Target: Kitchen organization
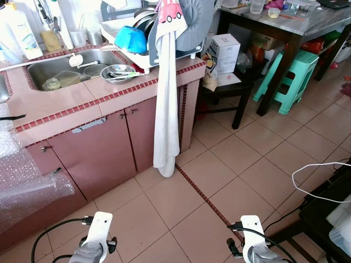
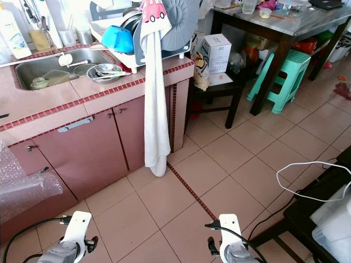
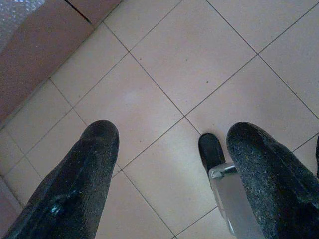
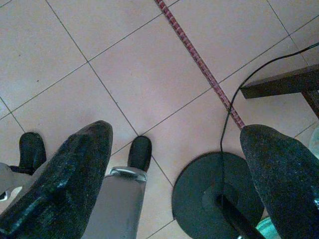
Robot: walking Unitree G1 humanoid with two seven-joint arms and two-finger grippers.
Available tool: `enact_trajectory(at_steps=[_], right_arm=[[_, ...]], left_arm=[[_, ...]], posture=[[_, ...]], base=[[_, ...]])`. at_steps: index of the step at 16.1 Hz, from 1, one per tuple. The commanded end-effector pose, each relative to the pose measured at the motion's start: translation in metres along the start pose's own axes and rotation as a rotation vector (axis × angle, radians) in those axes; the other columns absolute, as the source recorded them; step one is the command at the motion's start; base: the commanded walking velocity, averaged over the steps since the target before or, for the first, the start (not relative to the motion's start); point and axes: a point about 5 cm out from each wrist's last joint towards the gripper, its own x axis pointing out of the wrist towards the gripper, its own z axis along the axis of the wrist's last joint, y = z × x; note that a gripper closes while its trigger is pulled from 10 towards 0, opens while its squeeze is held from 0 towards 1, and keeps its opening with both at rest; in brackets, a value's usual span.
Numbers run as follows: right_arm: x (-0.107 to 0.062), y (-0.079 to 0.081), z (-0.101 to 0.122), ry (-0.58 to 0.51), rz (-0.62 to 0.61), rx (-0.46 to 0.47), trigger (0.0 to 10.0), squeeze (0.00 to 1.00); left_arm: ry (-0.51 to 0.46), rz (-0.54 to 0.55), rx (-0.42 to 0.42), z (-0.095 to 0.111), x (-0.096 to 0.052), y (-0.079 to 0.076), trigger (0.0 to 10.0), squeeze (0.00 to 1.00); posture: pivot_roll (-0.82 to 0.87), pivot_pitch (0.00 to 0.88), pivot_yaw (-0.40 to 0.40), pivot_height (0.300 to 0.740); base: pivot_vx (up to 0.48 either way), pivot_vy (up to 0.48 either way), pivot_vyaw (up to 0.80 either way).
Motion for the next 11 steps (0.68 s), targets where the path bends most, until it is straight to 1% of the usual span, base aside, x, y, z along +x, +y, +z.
enact_trajectory(at_steps=[1, 2, 3, 4, 5, 7, 8, 11], right_arm=[[0.001, 0.046, 0.028, -0.104, 0.283, 0.205, 10.0, 0.00], [0.000, 0.047, 0.022, -0.093, 0.303, 0.179, 10.0, 0.00], [0.000, 0.046, 0.021, -0.105, 0.288, 0.120, 10.0, 0.00], [0.001, 0.034, 0.013, -0.058, 0.184, 0.144, 10.0, 0.00], [0.001, 0.032, 0.008, -0.020, 0.179, 0.157, 10.0, 0.00], [0.001, 0.024, 0.001, -0.003, 0.143, 0.094, 10.0, 0.00], [0.001, 0.023, 0.000, 0.002, 0.130, 0.060, 10.0, 0.00], [0.001, 0.023, 0.000, 0.002, 0.130, 0.060, 10.0, 0.00]], left_arm=[[-0.089, -0.097, -0.027, 0.036, 0.001, -0.036, 10.0, 0.00], [-0.053, -0.135, -0.044, 0.025, 0.001, -0.040, 10.0, 0.00], [-0.033, -0.141, -0.010, 0.019, 0.000, -0.041, 10.0, 0.00], [-0.005, -0.148, 0.019, 0.015, 0.000, -0.039, 10.0, 0.00], [-0.015, -0.158, 0.032, 0.018, 0.000, -0.040, 10.0, 0.00], [-0.022, -0.174, 0.079, 0.020, 0.000, -0.042, 10.0, 0.00], [-0.026, -0.175, 0.087, 0.020, 0.000, -0.042, 10.0, 0.00], [-0.026, -0.175, 0.087, 0.020, 0.000, -0.042, 10.0, 0.00]], posture=[[0.03, 0.000, 0.063, 0.740], [0.02, 0.000, 0.062, 0.740], [0.02, 0.000, 0.062, 0.740], [0.02, 0.000, 0.067, 0.740], [0.02, 0.000, 0.069, 0.740], [0.02, 0.000, 0.076, 0.740], [0.02, 0.000, 0.078, 0.740], [0.02, 0.000, 0.078, 0.740]], base=[[0.000, 0.000, 0.00], [0.000, 0.000, 0.00], [0.000, 0.000, 0.00], [0.000, 0.000, 0.00], [0.000, 0.000, 0.00], [0.000, 0.000, 0.00], [0.000, 0.000, 0.00], [0.000, 0.000, 0.00]])
